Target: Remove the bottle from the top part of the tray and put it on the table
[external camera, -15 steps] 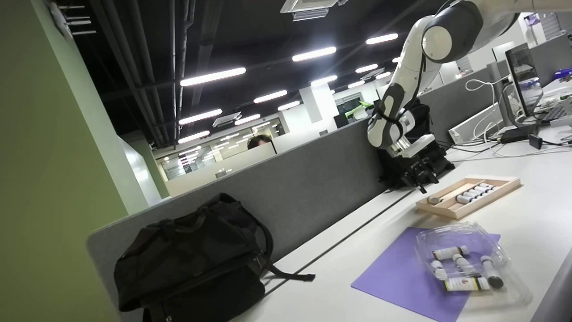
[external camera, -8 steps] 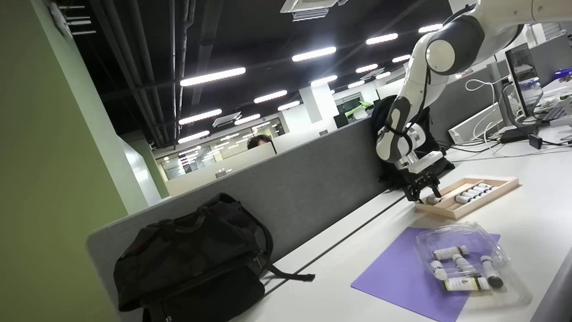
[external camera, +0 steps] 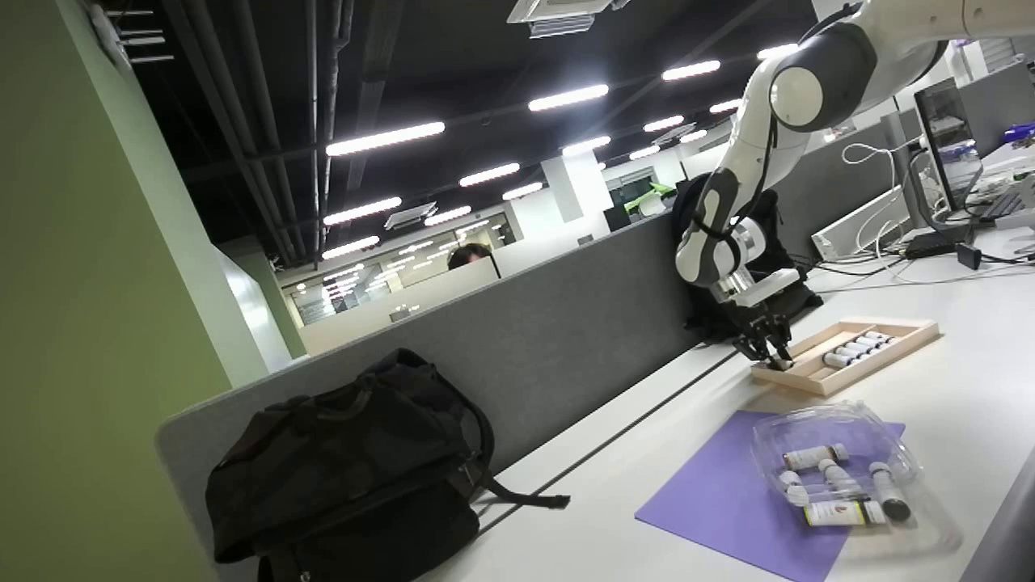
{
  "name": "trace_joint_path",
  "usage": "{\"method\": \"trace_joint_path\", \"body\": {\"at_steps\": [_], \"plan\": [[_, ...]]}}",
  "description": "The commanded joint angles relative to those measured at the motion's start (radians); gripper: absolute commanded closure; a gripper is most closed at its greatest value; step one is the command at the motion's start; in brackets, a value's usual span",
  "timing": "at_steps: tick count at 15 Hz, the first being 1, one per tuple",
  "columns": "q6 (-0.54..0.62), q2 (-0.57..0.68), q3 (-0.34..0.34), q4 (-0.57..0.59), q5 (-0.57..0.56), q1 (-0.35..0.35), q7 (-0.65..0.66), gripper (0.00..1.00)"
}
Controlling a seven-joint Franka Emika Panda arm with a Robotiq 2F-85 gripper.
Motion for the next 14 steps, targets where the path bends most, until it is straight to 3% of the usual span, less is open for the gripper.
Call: {"method": "trace_joint_path", "body": {"at_steps": [1,8,14], "plan": [[-0.125,-0.041,0.016,0.04,0.025,-0.017,0.01,0.88],[-0.167,-0.145,0.065,0.051,0.022,0.048,-0.024,0.88],[-0.122,-0.109,0.096,0.009,-0.021,0.187,-0.013,0.88]]}}
